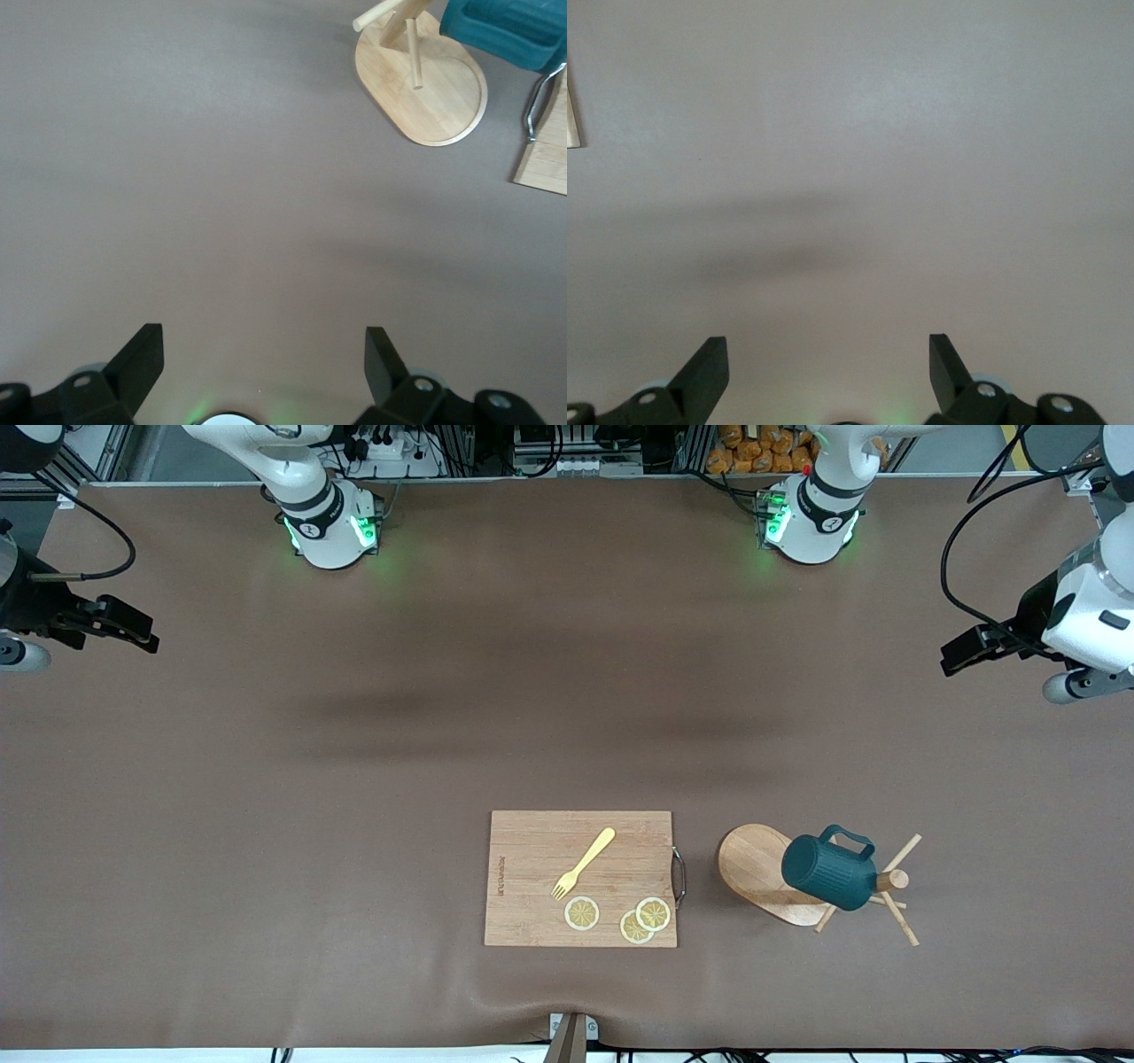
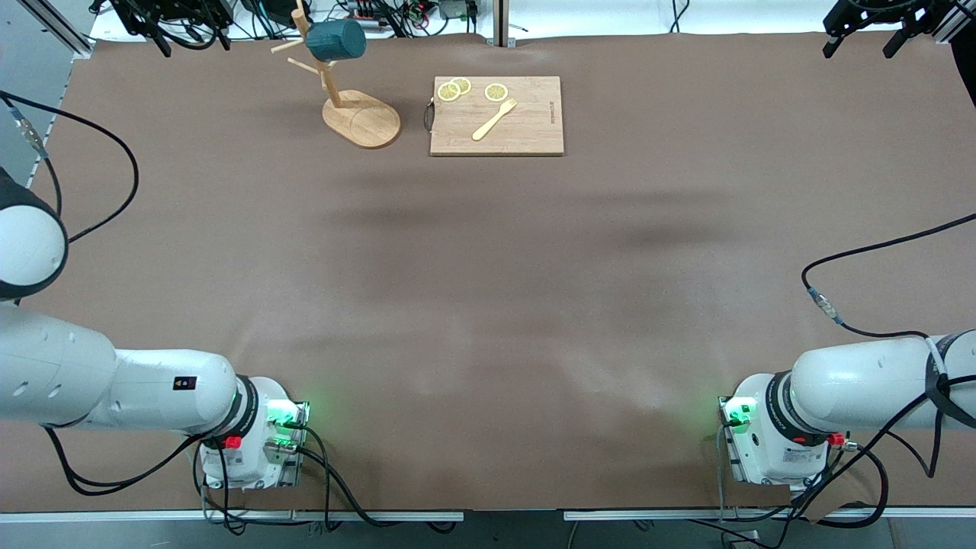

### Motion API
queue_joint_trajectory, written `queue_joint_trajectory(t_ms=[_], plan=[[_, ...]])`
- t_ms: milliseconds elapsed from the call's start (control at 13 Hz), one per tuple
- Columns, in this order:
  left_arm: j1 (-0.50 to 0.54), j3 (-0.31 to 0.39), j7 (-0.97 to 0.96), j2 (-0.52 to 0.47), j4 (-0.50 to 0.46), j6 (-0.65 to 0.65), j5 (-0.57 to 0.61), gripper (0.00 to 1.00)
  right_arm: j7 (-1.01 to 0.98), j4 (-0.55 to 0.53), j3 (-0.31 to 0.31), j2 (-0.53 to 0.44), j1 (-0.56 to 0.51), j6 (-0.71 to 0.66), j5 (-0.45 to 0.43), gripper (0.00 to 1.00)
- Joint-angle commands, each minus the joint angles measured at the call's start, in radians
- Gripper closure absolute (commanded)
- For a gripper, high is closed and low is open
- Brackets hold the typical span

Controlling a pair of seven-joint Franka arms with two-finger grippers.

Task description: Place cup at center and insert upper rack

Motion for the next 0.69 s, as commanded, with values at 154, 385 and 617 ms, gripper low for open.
queue_joint_trajectory(t_ms=[154,385,617], plan=[[-0.036,0.020,0.011,-0.087,-0.036,-0.030,-0.022,0.00,-0.006,-0.029,0.000,-0.035,-0.003,0.002,0.012,0.00],[-0.037,0.017,0.013,-0.093,-0.033,-0.035,-0.022,0.00,-0.006,-0.030,0.000,-0.037,0.001,0.001,0.012,0.00],[-0.036,0.022,0.013,-0.088,-0.020,-0.035,-0.024,0.00,-0.006,-0.030,0.003,-0.035,0.005,0.004,0.012,0.00]])
